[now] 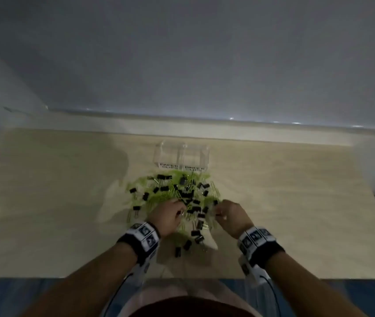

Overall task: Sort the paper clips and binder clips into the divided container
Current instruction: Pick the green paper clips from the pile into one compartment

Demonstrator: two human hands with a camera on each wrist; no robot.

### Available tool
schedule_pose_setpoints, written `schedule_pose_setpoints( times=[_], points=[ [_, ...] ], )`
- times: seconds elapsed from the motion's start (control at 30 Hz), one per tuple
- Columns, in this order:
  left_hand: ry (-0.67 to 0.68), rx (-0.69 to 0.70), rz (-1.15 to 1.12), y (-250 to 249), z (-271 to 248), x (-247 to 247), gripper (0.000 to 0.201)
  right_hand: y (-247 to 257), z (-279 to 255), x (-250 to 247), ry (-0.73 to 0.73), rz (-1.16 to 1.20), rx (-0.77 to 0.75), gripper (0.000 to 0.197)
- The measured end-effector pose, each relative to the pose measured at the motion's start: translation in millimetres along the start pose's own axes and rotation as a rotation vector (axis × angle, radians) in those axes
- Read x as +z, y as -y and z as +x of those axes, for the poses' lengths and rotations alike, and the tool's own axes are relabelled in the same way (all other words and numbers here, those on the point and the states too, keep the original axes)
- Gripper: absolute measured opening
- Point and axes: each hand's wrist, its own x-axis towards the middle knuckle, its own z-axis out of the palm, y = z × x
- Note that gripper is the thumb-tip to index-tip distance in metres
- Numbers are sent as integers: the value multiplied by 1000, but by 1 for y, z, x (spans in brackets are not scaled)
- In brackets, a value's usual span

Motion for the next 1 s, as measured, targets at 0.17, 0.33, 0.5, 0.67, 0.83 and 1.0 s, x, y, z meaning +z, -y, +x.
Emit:
schedule_pose_setpoints(
  times=[0.17, 0.33, 0.5, 0.67, 0.83, 1.0],
  points=[
    [-29, 109, 119, -17, 38, 19, 29, 11, 18, 18, -22, -65, -87, 23],
    [-2, 138, 287, -19, 50, 31, 27, 14, 26, 33, -32, -70, -74, 24],
    [-6, 166, 335, -19, 55, 28, 22, 16, 29, 33, -32, -2, -107, 17],
    [-4, 201, 320, -5, 59, 24, 25, 9, 32, 31, -3, 39, -109, 14],
    [-30, 183, 243, 15, 51, 15, 17, -12, 21, 24, -202, 193, -94, 1],
    [-117, 177, 285, 24, 40, 11, 25, -48, 11, 15, -372, 183, 20, 15]
  ],
)
